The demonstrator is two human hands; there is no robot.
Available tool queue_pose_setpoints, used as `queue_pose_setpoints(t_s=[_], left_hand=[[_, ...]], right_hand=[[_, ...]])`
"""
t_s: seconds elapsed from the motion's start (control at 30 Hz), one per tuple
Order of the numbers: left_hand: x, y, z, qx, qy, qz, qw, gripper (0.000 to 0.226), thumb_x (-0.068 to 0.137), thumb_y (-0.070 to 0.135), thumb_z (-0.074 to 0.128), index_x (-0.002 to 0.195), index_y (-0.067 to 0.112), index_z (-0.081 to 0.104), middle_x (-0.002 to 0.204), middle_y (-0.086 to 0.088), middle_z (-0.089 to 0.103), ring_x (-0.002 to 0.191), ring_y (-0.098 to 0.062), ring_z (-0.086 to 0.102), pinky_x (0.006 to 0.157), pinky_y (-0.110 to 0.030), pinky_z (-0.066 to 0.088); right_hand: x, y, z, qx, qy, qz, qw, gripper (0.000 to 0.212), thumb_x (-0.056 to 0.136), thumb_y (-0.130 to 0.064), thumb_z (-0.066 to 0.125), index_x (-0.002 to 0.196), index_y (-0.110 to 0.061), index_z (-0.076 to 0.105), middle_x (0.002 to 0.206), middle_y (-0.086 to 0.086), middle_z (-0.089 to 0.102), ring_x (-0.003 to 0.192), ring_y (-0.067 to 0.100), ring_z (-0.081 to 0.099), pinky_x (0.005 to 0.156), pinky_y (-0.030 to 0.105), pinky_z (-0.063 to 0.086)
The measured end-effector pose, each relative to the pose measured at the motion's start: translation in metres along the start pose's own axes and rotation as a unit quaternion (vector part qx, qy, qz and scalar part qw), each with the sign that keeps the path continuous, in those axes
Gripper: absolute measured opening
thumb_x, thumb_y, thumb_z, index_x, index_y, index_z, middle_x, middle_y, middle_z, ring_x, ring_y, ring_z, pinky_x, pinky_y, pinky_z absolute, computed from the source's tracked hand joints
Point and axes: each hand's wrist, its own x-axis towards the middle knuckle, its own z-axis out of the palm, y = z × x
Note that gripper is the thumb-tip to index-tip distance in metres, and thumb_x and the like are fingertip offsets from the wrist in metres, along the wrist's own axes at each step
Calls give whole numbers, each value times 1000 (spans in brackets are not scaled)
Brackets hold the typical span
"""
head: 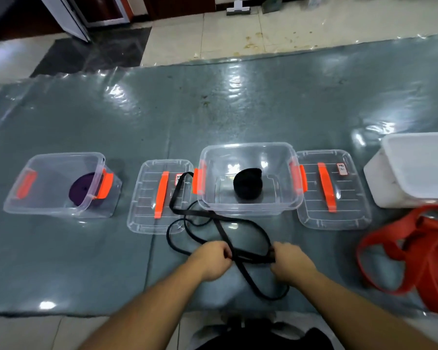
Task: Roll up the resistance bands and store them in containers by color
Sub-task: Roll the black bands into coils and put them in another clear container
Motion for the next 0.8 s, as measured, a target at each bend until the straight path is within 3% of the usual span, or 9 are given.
queue_pose_setpoints(t_s=[0.17, 0.3, 0.47, 0.57, 0.7, 0.8], left_hand=[[-1, -22, 11, -7, -17, 15, 1000, 20, 87, 31, 60, 104, 30, 72, 110, 7, 75, 101, -16, 68, 88, -31, 55], [0, -31, 4, 3, 4, 42, 999, 22, 89, 29, 58, 107, 29, 71, 112, 6, 74, 104, -17, 68, 89, -31, 54], [-4, -18, -22, -18, 104, 105, 989, 23, 88, 29, 61, 110, 28, 68, 110, 5, 72, 102, -17, 67, 88, -33, 54], [-8, -6, -42, -55, 173, 172, 968, 26, 86, 30, 69, 112, 27, 66, 110, 8, 66, 101, -11, 63, 87, -23, 48], [-19, 9, -76, -46, 180, 246, 951, 36, 86, 37, 76, 120, 33, 65, 115, 15, 63, 93, -2, 62, 86, -22, 50], [-34, 21, -100, -46, 184, 260, 947, 20, 89, 38, 74, 109, 38, 69, 99, 21, 69, 81, 2, 63, 75, -25, 53]], right_hand=[[2, -1, 19, -9, 20, 34, 999, 12, 94, -15, 47, 104, -16, 54, 121, 10, 60, 111, 30, 60, 93, 41, 54], [0, -17, 11, 45, 87, 33, 995, 22, 98, -17, 46, 115, -15, 60, 117, 8, 57, 108, 30, 58, 88, 42, 54], [-22, -46, -19, 127, 196, -47, 971, 13, 100, -26, 56, 111, -21, 61, 106, 4, 66, 98, 29, 63, 80, 39, 51], [-37, -63, -46, 149, 214, -99, 960, 8, 99, -28, 60, 106, -24, 62, 96, -2, 72, 89, 21, 65, 76, 38, 53], [-59, -82, -87, 197, 228, -170, 938, 10, 92, -28, 74, 99, -29, 67, 88, -18, 68, 80, -2, 63, 68, 11, 46], [-79, -92, -119, 236, 253, -206, 915, 18, 86, -18, 80, 92, -31, 69, 80, -24, 69, 78, -10, 63, 66, 4, 44]])
